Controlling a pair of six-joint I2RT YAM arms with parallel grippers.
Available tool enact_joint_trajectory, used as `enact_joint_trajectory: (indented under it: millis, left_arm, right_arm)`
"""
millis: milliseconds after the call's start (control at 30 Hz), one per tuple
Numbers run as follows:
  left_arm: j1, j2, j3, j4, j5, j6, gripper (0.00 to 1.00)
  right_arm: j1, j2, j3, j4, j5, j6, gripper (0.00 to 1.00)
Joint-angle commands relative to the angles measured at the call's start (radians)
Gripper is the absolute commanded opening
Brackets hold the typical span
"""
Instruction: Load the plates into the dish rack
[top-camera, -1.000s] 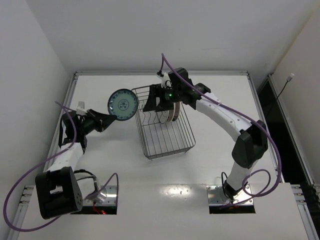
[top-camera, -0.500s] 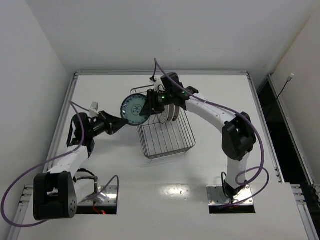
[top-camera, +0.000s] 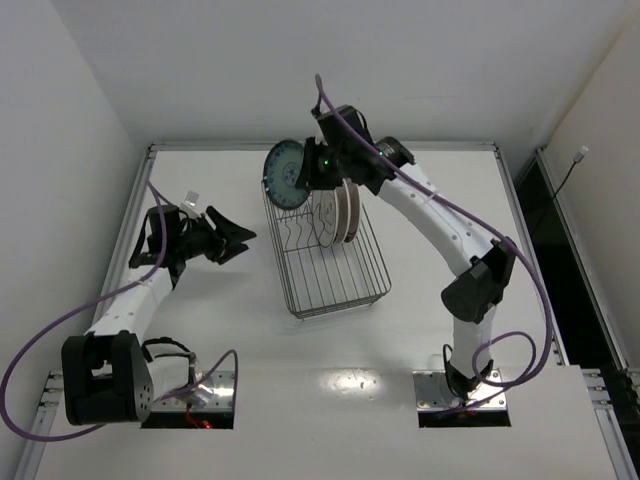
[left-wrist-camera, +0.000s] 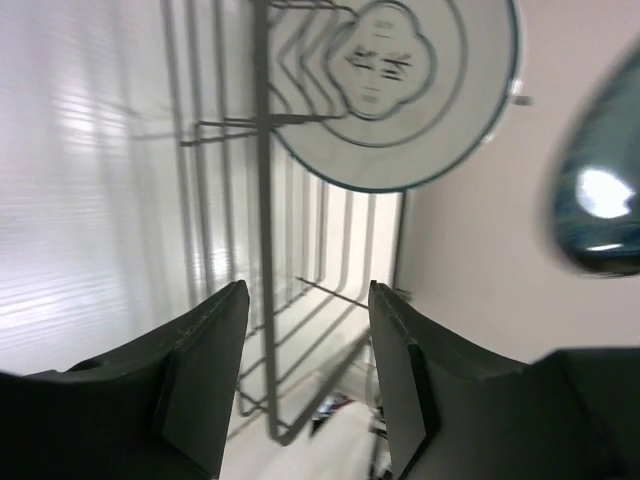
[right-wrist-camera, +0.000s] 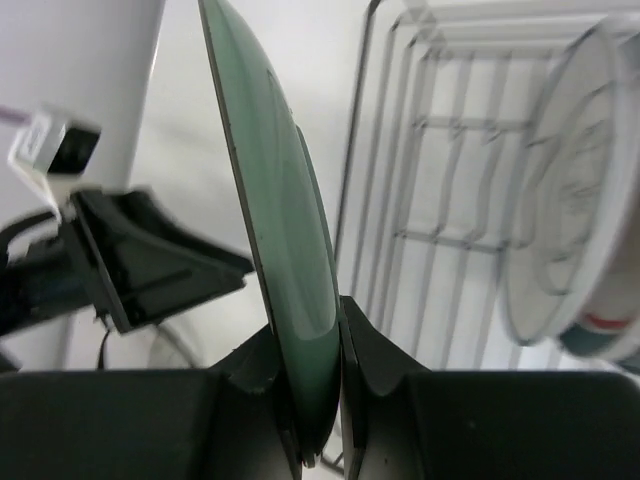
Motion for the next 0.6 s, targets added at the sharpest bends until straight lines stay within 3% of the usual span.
enact_joint_trajectory:
  millis: [0, 167, 567]
  left_arm:
    - [0.035, 0.011, 0.05, -0.255, -0.07, 0.198, 0.48]
    - [0.069, 0.02, 0.05, -0.275, -0.07, 0.208, 0.48]
    - [0.089, 0.04, 0.068, -0.304, -0.07, 0.238, 0.48]
  right_arm:
    - [0.035, 0.035, 0.159, -0.202, 0.368, -0.066, 0.0]
    - [0.064, 0.151, 0.26, -0.346, 0.538, -0.132, 0.0]
    - [0.085, 0.246, 0.235, -0.346, 0.648, -0.189, 0.0]
